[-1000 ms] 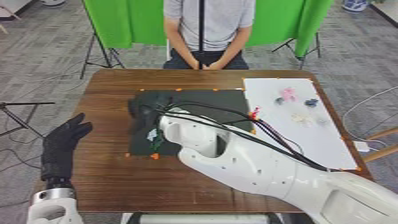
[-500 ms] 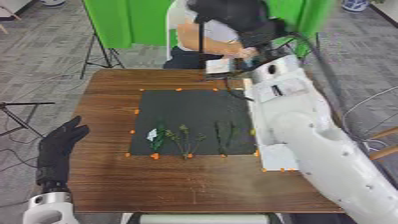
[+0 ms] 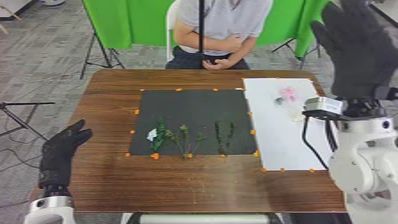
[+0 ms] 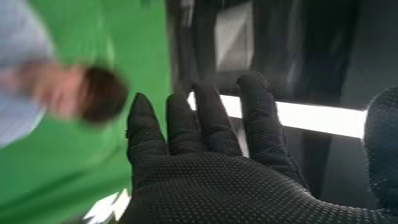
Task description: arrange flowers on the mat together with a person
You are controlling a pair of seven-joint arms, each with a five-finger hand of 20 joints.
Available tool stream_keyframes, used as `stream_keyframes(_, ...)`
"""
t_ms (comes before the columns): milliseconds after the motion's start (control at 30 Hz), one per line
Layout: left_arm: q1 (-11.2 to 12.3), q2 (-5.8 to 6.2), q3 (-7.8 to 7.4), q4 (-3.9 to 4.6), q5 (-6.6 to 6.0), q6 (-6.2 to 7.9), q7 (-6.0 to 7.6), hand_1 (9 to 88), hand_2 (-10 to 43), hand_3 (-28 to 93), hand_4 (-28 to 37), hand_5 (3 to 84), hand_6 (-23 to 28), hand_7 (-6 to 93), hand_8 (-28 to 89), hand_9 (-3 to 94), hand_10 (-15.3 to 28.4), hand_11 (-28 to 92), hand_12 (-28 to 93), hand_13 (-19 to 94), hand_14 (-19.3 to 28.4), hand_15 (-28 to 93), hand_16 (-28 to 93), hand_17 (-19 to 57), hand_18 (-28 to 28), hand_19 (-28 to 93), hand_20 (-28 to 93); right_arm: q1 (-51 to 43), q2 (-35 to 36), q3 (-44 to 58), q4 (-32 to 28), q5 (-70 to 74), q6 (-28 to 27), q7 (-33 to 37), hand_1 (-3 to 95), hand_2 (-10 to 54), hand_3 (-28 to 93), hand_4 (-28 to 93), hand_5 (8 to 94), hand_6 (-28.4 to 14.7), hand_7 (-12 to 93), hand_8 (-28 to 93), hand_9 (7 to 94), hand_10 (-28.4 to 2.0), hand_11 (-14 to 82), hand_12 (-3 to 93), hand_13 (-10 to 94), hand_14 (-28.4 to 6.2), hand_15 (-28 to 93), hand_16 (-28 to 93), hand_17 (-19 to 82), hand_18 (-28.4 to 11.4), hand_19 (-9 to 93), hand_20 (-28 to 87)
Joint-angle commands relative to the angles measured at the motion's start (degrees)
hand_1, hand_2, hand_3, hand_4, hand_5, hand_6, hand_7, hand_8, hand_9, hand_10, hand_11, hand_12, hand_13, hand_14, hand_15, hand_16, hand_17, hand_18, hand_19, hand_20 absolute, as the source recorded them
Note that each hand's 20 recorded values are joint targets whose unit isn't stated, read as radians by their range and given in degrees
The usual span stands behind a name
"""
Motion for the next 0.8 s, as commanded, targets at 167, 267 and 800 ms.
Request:
stream_keyframes(167, 0.6, -0.71, 0.35, 0.08, 1.36, -1.74, -1.07, 22.8, -0.3, 70, -28.3, 50.3, 5.8, 10.2, -6, 50.8, 14.8, 19, 12, 43, 16.8, 13, -1, 14.0, 10.9, 4, 21, -27.2, -5.9, 0.6, 0.7, 7.4, 8.4, -0.6, 4.7, 3.6, 75, -18, 36.2, -0.3, 7, -8, 34.5, -14.7, 2.5, 8.4, 24, -11.9, 5, 9, 15, -13.9, 2, 22)
stream_keyframes(267, 0.7, -0.69, 0.34, -0.04, 1.65, -1.84, -1.29, 22.8, -0.3, 70, -28.3, 50.3, 5.8, 10.1, -6, 50.8, 14.7, 19, 12, 43, 16.9, 13, -1, 14.0, 10.9, 4, 21, -26.8, -5.6, 0.4, 0.7, 7.6, 9.0, -0.6, 4.7, 3.8, 75, -18, 36.3, -0.4, 7, -8, 35.0, -14.7, 2.7, 8.5, 24, -11.8, 6, 9, 15, -13.9, 2, 22)
stream_keyframes(800, 1.0, -0.87, 0.28, -0.17, 1.75, -1.66, -1.76, 23.0, -0.1, 70, -28.3, 50.4, 5.8, 10.3, -6, 50.8, 14.8, 19, 12, 43, 16.9, 13, -1, 13.9, 10.9, 4, 21, -26.2, -6.4, -0.2, 1.1, 7.1, 8.7, 0.7, 4.4, 4.0, 76, -19, 37.4, -0.7, 8, -8, 36.3, -14.5, 3.1, 8.9, 26, -13.0, 7, 9, 15, -14.6, 2, 23)
